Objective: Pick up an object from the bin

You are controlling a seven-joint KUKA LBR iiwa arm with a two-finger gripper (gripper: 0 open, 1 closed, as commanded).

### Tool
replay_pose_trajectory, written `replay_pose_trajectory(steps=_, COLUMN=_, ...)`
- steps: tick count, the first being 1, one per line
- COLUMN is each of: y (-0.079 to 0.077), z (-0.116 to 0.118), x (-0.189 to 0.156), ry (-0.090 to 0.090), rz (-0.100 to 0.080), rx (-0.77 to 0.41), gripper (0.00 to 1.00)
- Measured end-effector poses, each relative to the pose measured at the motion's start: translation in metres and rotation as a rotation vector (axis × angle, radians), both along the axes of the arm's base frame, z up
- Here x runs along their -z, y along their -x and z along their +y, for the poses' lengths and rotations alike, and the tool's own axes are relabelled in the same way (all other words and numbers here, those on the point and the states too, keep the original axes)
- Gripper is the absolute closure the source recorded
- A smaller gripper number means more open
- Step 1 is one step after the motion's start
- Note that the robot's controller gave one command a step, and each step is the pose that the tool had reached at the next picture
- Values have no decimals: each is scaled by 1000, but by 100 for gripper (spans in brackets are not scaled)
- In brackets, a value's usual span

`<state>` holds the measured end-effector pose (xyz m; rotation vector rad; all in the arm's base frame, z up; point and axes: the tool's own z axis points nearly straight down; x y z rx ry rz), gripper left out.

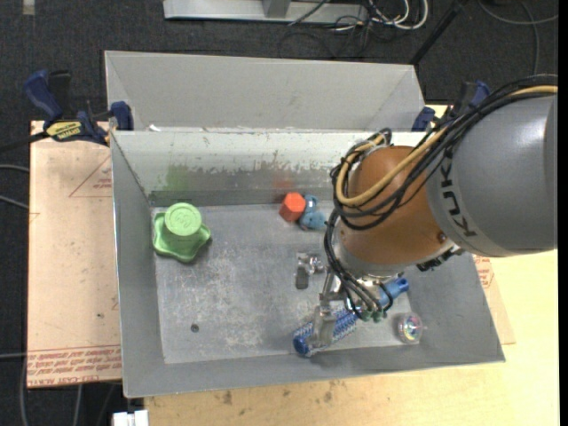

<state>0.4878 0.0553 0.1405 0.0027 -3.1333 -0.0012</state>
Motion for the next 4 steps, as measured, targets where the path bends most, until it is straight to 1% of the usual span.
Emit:
replay_pose_trajectory(steps=1, y=-1, z=-4, x=70, ry=-1, rz=-19, rx=-187, gripper=0)
replay_pose_trajectory(steps=2, y=1, z=-5, x=40, ry=-1, rz=-12, rx=-293, gripper=0)
replay_pose_trajectory(steps=3, y=7, z=-3, x=40, ry=-2, rz=-13, rx=-428, gripper=0)
replay_pose_trajectory(steps=4, y=1, z=-4, x=68, ry=0, rz=-25, rx=-569, gripper=0)
